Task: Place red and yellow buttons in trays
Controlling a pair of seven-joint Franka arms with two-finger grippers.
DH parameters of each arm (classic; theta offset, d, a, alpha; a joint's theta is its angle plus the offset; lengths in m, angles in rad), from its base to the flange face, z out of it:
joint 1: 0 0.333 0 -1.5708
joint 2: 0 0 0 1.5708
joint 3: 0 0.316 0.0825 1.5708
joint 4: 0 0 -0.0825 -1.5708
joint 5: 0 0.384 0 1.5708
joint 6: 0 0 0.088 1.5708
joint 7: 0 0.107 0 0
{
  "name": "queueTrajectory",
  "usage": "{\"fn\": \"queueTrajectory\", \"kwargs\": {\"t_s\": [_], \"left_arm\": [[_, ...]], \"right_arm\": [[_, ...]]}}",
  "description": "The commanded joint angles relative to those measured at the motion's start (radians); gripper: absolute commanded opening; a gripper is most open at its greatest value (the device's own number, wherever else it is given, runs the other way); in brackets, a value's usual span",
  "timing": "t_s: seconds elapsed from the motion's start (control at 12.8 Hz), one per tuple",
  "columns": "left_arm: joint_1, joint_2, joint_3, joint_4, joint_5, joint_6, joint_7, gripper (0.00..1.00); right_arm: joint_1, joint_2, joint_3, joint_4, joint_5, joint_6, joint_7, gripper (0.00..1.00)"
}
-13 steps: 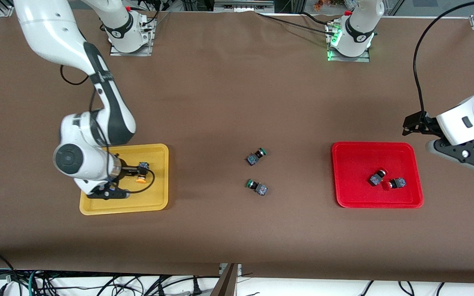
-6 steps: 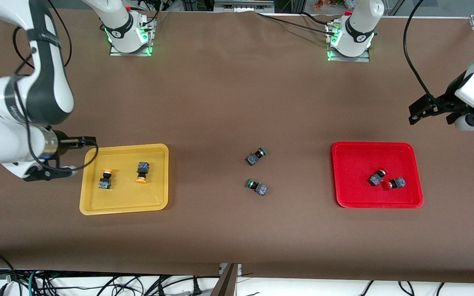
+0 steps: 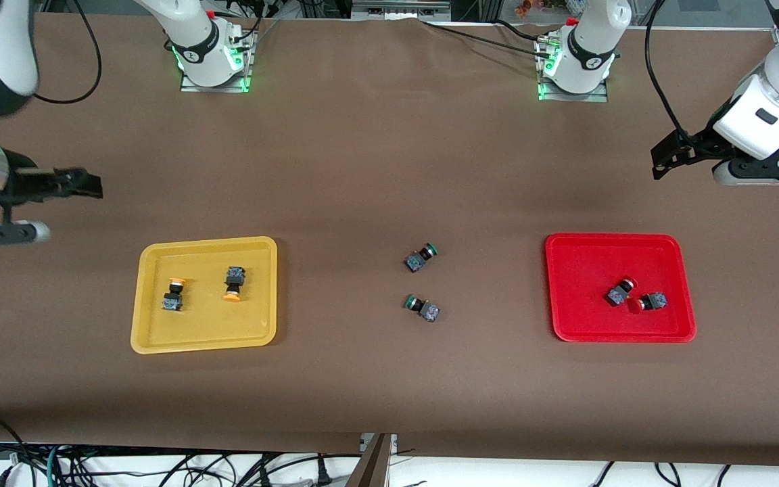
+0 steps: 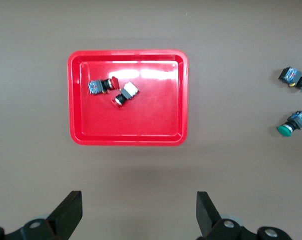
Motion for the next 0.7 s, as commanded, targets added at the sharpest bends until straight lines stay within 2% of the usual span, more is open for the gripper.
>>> {"fn": "queueTrajectory", "kwargs": {"t_s": [0.0,0.23,0.31,0.47,0.62], "left_arm": [[-0.012,0.018,0.005,0.034,0.01,-0.034,-0.013,1.0],[-0.011,0.028,0.007,0.057,0.009,-0.038,-0.006,1.0],[-0.011,0.037,0.007,0.065,0.01,-0.04,-0.007,1.0],[-0.012,0.047,0.005,0.079,0.009,-0.04,-0.006,1.0],[-0.012,0.05,0.007,0.079,0.009,-0.04,-0.006,1.0]], "right_arm": [[-0.015,-0.128,0.063,-0.107,-0.032,-0.011,-0.002,1.0],[-0.067,-0.246,0.091,-0.152,-0.022,-0.004,-0.006,1.0],[-0.086,-0.268,0.091,-0.153,-0.019,-0.013,-0.006,1.0],[-0.089,-0.321,0.097,-0.222,-0.023,-0.025,-0.006,1.0],[-0.095,-0.329,0.117,-0.239,-0.023,-0.028,-0.005,1.0]]}}
